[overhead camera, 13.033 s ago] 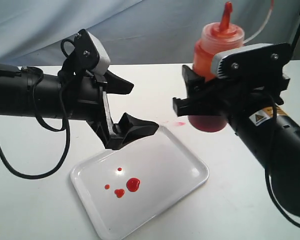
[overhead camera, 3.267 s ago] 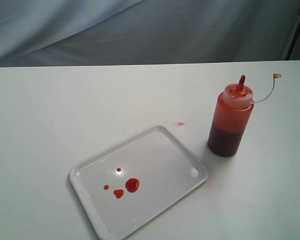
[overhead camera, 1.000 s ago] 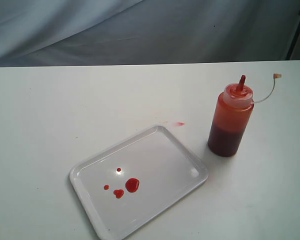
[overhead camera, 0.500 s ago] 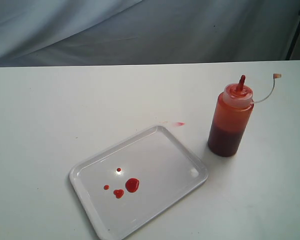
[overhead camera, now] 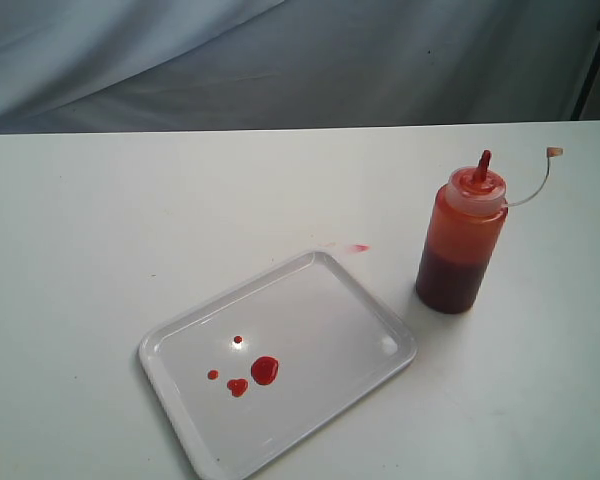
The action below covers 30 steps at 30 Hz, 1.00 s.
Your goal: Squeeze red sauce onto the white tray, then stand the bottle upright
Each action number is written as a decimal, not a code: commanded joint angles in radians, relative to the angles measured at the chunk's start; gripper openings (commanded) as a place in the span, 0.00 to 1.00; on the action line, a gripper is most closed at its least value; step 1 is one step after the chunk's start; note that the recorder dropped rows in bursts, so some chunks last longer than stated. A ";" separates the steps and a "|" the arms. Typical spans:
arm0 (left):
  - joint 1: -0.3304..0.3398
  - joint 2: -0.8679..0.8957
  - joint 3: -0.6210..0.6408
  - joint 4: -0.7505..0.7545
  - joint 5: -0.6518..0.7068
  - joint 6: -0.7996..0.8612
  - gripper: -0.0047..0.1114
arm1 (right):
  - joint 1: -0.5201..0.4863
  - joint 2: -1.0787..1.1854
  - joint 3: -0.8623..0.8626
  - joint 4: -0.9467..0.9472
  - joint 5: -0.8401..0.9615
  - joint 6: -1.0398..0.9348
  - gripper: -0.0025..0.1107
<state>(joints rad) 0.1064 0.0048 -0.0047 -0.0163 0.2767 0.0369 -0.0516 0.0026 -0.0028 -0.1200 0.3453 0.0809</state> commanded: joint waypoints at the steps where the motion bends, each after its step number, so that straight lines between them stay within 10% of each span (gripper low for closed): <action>1: 0.004 -0.005 0.005 -0.004 -0.011 -0.002 0.04 | -0.007 -0.003 0.003 -0.007 -0.001 0.006 0.95; 30: -0.099 -0.005 0.005 -0.004 -0.011 0.000 0.04 | -0.007 -0.003 0.003 -0.007 -0.001 0.006 0.95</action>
<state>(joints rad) 0.0165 0.0048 -0.0047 -0.0163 0.2767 0.0369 -0.0516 0.0026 -0.0028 -0.1200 0.3453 0.0809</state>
